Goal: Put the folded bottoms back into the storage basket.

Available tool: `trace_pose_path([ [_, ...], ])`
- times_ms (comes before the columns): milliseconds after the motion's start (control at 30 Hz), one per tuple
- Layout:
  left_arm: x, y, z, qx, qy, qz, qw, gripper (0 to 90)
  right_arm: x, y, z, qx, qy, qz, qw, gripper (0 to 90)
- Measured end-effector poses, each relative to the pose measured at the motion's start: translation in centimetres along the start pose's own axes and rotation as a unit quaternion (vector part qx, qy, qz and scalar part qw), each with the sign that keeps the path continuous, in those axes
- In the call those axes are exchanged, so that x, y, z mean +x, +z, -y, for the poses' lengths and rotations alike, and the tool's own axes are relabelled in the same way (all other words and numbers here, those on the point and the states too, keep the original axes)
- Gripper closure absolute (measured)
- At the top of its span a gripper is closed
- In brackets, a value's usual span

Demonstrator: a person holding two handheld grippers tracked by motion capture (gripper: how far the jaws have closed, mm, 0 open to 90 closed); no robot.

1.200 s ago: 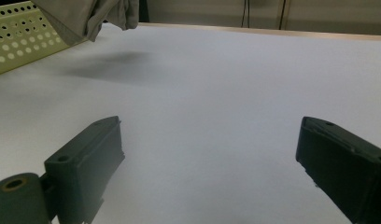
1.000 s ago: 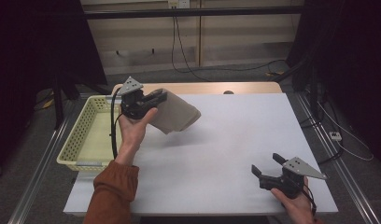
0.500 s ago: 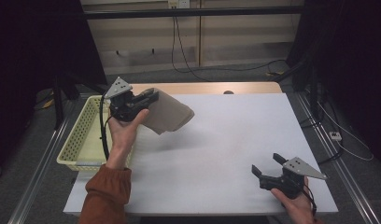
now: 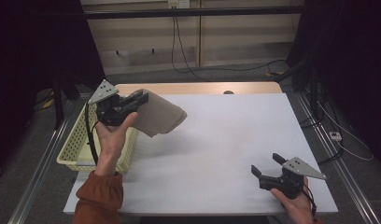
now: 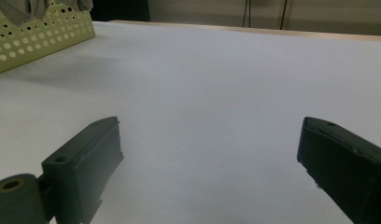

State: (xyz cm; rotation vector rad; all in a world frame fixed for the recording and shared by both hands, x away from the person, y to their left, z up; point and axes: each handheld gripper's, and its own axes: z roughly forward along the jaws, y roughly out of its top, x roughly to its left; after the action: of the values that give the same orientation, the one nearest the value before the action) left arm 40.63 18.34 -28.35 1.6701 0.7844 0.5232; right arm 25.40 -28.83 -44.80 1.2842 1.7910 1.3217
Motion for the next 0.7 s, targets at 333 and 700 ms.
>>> trace_pose_path([
  [333,1.1,-2.4,-0.5,-0.028,-0.008,-0.016,0.9994,83.8,0.0,-0.1,0.0,-0.001,-0.001,-0.004,1.0000,6.1],
  [700,2.2,-5.3,-1.1,-0.055,-0.013,-0.035,0.9978,83.8,0.1,0.0,0.0,-0.001,-0.001,-0.004,1.0000,6.1],
])
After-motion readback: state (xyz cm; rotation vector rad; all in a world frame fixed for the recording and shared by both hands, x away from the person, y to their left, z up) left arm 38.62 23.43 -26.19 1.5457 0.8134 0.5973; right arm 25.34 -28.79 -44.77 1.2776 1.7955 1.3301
